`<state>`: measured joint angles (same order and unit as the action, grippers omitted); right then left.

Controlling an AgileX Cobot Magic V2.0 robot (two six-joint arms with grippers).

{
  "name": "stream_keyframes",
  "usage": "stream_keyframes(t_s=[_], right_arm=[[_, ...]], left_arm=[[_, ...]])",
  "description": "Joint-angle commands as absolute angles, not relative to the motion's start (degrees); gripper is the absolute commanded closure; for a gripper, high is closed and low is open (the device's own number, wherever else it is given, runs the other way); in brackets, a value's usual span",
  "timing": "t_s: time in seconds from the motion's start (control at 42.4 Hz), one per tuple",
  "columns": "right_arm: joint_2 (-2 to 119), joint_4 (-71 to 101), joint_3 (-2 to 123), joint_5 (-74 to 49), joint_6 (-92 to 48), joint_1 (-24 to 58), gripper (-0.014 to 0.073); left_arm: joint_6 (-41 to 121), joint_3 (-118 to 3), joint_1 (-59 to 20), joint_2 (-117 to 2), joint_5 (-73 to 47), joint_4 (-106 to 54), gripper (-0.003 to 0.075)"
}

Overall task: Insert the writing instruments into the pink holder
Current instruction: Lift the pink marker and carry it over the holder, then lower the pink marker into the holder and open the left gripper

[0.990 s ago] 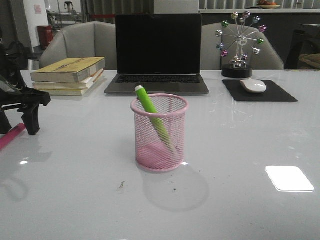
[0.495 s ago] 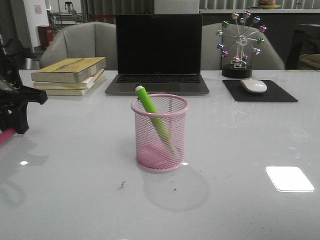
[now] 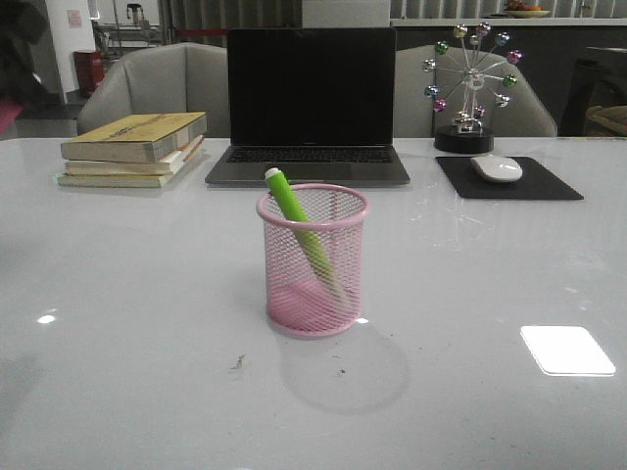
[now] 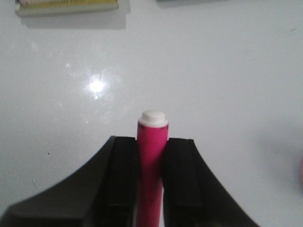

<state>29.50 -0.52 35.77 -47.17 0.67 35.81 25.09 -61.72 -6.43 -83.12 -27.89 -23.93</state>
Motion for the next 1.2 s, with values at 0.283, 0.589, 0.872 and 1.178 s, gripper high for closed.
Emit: stream_keyframes(t_s=[0.283,0.589,0.872,1.178], right_arm=[[29.62,-1.15,37.20,-43.65,0.52,35.76,0.0183],[29.62,-1.15,37.20,-43.65,0.52,35.76,0.0183],[29.62,-1.15,37.20,-43.65,0.52,35.76,0.0183],[29.62,-1.15,37.20,-43.65,0.52,35.76,0.0183]], left_arm=[[28.88,-48.48,-26.46,-64.08,3.06,-32.01,0.0629],[28.88,-48.59,-48.23,-75.16,31.96,-31.90,0.0629],[28.88,-53.16,-54.52,-89.58,42.40,-31.00,0.0629],[28.88,-55.08,-54.66,-99.10,45.75,-31.10,0.0629]])
